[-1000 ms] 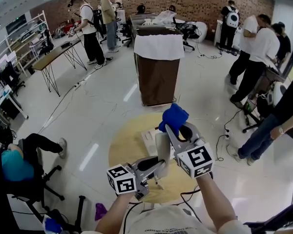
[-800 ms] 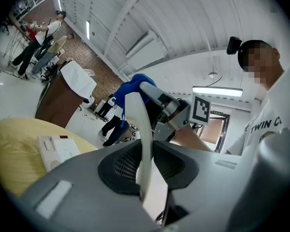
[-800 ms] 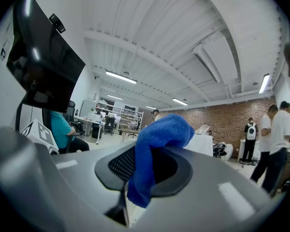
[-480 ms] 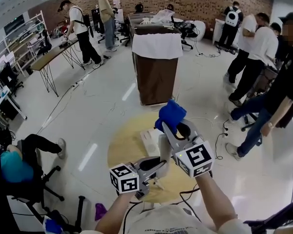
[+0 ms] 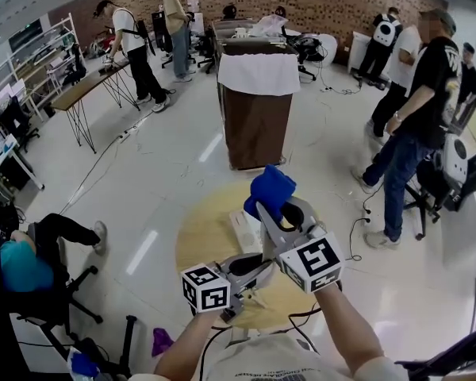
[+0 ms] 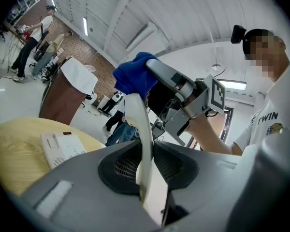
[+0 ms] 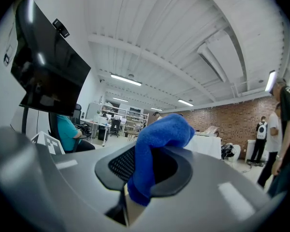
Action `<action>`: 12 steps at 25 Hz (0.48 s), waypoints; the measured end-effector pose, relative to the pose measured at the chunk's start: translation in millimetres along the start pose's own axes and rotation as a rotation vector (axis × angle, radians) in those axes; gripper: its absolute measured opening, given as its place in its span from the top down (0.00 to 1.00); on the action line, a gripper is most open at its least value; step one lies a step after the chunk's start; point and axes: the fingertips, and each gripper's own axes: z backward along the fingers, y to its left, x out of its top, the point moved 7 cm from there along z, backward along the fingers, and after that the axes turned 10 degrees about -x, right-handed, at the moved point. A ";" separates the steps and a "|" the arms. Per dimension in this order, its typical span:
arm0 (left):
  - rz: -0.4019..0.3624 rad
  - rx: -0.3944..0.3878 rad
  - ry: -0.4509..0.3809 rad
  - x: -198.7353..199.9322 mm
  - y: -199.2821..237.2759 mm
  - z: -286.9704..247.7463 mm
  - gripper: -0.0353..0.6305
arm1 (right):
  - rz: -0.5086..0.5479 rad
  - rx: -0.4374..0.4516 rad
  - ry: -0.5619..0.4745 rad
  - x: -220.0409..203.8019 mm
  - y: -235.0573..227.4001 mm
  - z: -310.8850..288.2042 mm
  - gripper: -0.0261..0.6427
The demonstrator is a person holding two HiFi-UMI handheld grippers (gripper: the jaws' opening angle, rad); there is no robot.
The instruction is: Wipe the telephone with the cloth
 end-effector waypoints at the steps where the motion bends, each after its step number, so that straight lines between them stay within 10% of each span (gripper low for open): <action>1: 0.000 0.006 0.000 -0.2 0.8 0.4 0.83 | 0.001 0.006 -0.001 0.5 1.7 -0.1 0.86; 12: 0.005 0.054 0.006 1.2 8.7 -0.9 0.83 | 0.007 0.077 -0.012 0.9 26.0 3.9 0.86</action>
